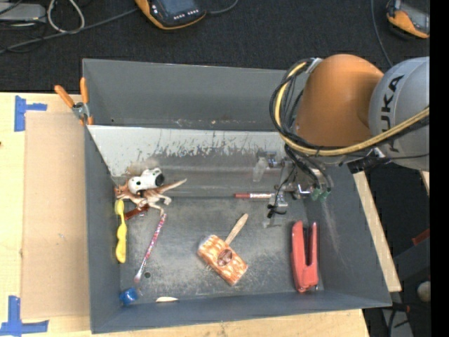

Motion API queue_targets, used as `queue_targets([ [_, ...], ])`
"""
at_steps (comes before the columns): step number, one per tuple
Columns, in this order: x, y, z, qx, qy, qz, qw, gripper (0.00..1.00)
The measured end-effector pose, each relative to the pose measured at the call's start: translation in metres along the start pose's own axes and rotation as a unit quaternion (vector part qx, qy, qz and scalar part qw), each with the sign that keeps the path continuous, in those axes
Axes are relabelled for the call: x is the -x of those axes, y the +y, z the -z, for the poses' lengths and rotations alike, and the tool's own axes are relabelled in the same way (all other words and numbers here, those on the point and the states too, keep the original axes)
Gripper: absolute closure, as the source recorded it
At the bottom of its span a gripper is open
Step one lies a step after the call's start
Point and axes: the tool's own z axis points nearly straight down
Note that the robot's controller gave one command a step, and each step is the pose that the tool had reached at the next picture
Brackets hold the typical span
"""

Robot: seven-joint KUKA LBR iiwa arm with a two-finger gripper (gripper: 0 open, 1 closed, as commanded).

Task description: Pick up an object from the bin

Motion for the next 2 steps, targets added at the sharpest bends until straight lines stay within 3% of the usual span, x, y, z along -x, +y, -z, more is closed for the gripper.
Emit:
queue_targets([
  [1,0.002,0.0,0.004,0.0,-0.0039,0.0,1.0,0.0],
  [2,0.004,-0.002,-0.018,0.0,-0.0099,0.009,0.9999,0.0],
])
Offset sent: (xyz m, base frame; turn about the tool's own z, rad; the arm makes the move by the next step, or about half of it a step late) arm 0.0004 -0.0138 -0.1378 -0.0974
